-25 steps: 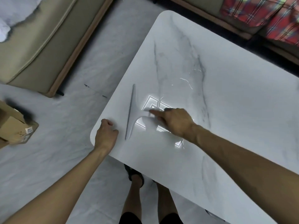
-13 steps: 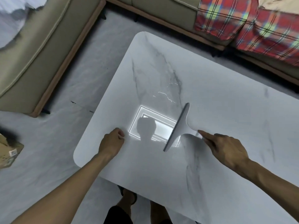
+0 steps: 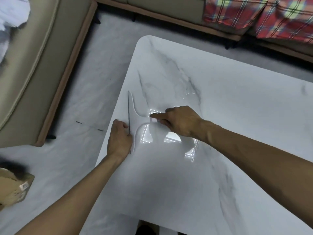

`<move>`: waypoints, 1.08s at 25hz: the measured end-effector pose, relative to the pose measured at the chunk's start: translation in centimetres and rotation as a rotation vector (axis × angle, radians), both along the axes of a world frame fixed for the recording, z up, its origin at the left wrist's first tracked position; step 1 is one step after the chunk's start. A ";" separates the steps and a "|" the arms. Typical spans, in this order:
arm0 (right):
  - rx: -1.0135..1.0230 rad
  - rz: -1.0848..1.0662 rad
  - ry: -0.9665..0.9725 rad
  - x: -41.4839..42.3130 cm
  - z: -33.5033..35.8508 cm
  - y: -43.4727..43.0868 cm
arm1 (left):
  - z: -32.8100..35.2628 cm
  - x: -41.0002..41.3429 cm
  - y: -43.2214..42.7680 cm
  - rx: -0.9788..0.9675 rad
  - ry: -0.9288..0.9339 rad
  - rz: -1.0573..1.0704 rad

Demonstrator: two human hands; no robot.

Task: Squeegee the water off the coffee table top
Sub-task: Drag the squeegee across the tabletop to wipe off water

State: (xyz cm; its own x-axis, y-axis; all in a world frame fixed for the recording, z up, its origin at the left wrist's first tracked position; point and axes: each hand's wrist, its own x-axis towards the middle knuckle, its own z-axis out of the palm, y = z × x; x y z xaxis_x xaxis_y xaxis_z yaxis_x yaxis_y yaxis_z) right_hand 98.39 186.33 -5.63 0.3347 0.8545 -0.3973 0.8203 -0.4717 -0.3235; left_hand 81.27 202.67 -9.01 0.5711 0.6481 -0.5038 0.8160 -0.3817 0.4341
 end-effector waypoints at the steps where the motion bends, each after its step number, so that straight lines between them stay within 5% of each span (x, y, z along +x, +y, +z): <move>1: 0.000 -0.049 0.011 1.0 0.0 -1.6 | -0.2 0.8 -0.2 -0.009 0.006 -0.044; 10: -0.256 -0.532 -0.108 4.3 5.3 -21.2 | -1.1 6.3 -2.1 -0.127 0.254 -0.208; 16: 0.045 -0.777 -0.012 10.8 4.9 -10.9 | -0.9 8.3 -2.5 -0.166 0.380 -0.237; 20: 0.060 -0.880 0.024 14.2 1.8 -4.1 | -0.8 8.6 -2.4 -0.173 0.398 -0.265; 27: -0.148 -0.868 0.029 5.7 3.4 -13.5 | -0.5 8.1 -1.9 -0.211 0.394 -0.291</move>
State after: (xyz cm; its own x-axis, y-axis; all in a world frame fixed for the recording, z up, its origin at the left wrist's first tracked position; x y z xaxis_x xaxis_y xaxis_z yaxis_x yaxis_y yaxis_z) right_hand 104.14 172.83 -2.28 0.8301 0.2418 -0.5024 0.1448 -0.9636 -0.2245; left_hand 89.41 200.76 -9.51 0.4535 0.3524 -0.8186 0.8060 -0.5542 0.2080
